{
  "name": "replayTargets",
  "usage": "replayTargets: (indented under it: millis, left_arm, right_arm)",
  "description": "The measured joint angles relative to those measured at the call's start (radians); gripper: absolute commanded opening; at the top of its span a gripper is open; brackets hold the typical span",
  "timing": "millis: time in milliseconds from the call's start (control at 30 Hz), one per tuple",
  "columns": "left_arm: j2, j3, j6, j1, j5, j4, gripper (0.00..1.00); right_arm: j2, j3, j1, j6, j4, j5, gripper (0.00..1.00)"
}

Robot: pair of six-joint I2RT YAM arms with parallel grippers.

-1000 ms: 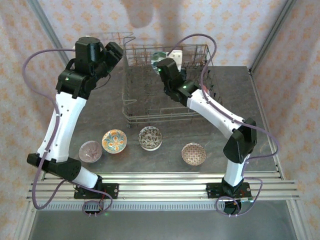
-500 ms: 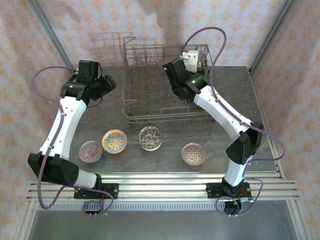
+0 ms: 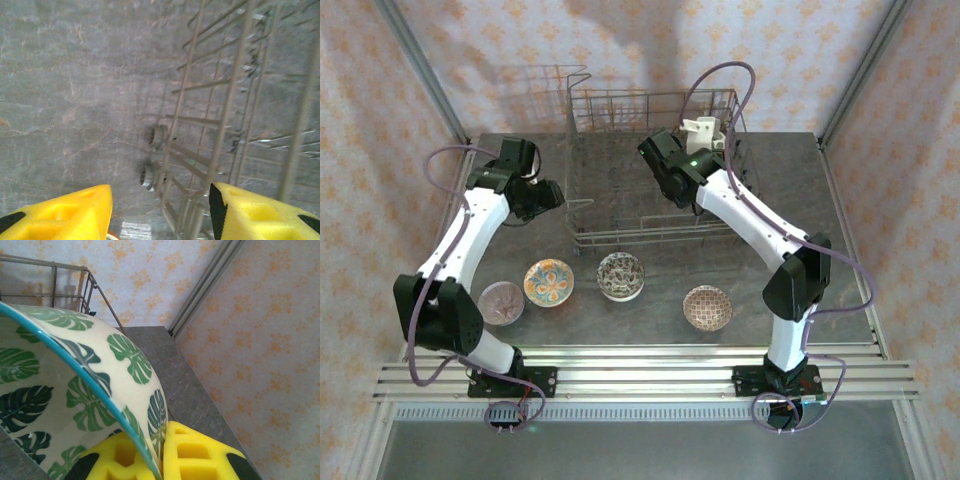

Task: Load the bowls into the dish rack

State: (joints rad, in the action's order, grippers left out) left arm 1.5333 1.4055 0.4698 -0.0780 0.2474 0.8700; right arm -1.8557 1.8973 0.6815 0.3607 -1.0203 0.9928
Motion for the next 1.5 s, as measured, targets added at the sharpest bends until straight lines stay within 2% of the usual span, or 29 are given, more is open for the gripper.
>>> replayTargets:
  millis: [400,667,933,1233,1500]
  left_arm:
    - [0.082,-0.006,-0.037,-0.010,-0.019,0.063,0.54]
    - [0.084,-0.006,-0.050,-0.035,-0.032,0.054,0.54]
    - [0.091,-0.004,-0.050,-0.087,-0.010,0.046,0.53]
    - [0.087,-0.023,-0.049,-0.111,0.037,0.023,0.52]
    - [0.068,-0.051,-0.049,-0.112,0.062,-0.005,0.52]
  right_arm:
    - [-0.146,0.197,0.000,0.191,-0.255,0.048,0.00]
    - [-0.284,0.390,0.000,0.419,-0.518,0.105,0.00]
    - [-0.302,0.367,0.000,0.557,-0.592,0.120,0.00]
    - [-0.345,0.335,-0.019,0.608,-0.603,0.139,0.00]
    - [-0.361,0.269,-0.081,0.639,-0.604,0.141,0.00]
